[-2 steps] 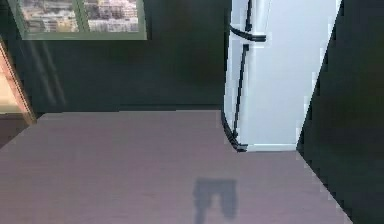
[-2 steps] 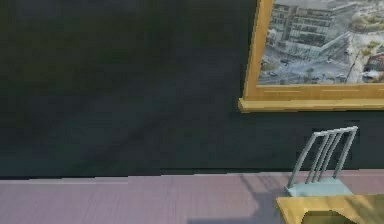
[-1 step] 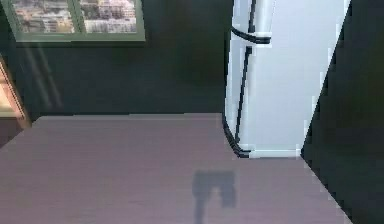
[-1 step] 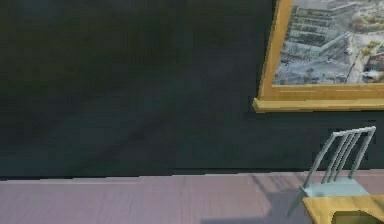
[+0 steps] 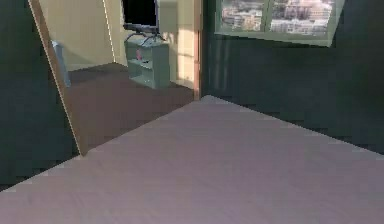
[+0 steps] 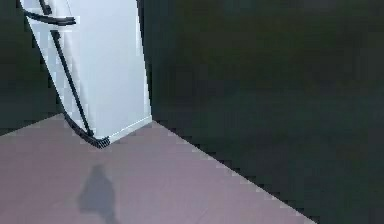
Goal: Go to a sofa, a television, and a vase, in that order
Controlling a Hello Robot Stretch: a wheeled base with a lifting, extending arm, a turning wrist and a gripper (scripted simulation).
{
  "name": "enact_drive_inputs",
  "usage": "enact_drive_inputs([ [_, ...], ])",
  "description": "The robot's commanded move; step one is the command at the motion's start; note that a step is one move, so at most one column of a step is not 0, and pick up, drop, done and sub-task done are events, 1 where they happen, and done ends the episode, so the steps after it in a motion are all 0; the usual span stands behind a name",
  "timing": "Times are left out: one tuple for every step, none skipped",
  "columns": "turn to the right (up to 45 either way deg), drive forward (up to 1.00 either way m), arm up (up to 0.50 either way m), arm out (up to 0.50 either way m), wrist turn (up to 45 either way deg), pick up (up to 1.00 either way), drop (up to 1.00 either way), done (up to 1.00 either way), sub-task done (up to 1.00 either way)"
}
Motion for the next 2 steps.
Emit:
enact_drive_inputs([
  [-45.0, 0.00, 0.00, 0.00, 0.0, 0.00, 0.00, 0.00, 0.00],
  [0.0, 1.00, 0.00, 0.00, 0.0, 0.00, 0.00, 0.00, 0.00],
])
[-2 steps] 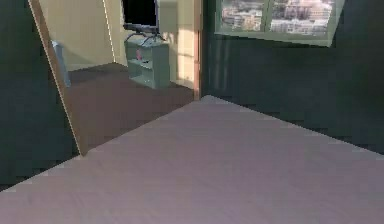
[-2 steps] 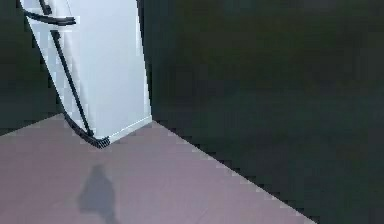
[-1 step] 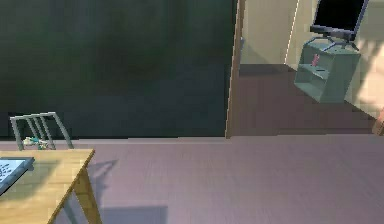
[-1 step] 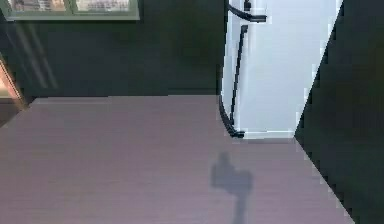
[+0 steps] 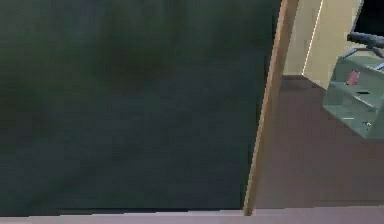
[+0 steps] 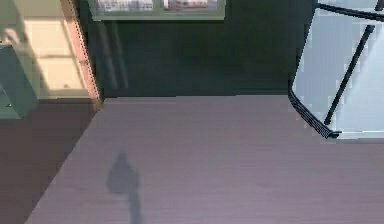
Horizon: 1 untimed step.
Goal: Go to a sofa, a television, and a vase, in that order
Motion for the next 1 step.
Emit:
enact_drive_inputs([
  [-45.0, 0.00, 0.00, 0.00, 0.0, 0.00, 0.00, 0.00, 0.00],
])
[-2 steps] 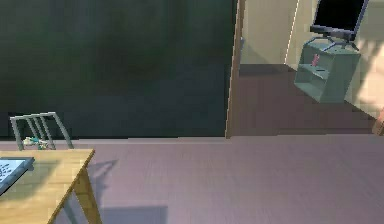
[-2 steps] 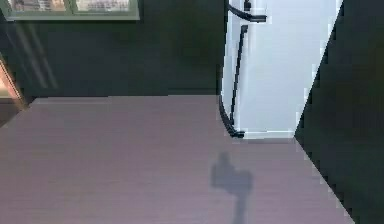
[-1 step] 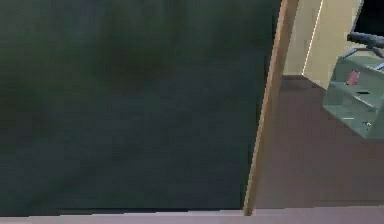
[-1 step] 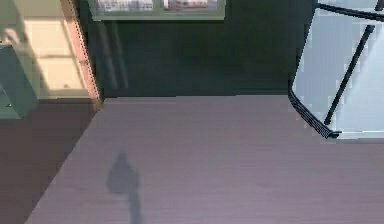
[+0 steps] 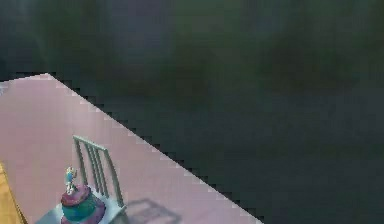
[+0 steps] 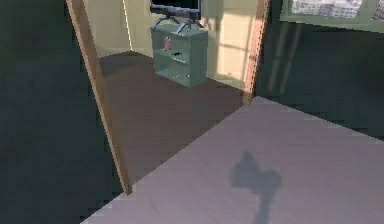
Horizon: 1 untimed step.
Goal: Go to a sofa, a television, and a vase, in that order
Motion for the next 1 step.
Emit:
enact_drive_inputs([
  [-15.0, 0.00, 0.00, 0.00, 0.0, 0.00, 0.00, 0.00, 0.00],
])
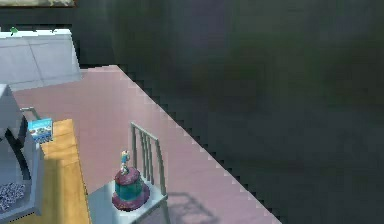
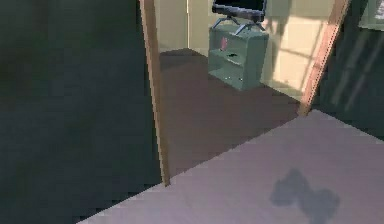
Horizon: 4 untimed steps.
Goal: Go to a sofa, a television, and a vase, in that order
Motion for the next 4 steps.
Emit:
enact_drive_inputs([
  [0.0, 1.00, 0.00, 0.00, 0.0, 0.00, 0.00, 0.00, 0.00],
  [-27.0, 0.00, 0.00, 0.00, 0.0, 0.00, 0.00, 0.00, 0.00],
  [0.0, 0.05, 0.00, 0.00, 0.0, 0.00, 0.00, 0.00, 0.00],
  [-3.0, 0.00, 0.00, 0.00, 0.0, 0.00, 0.00, 0.00, 0.00],
])
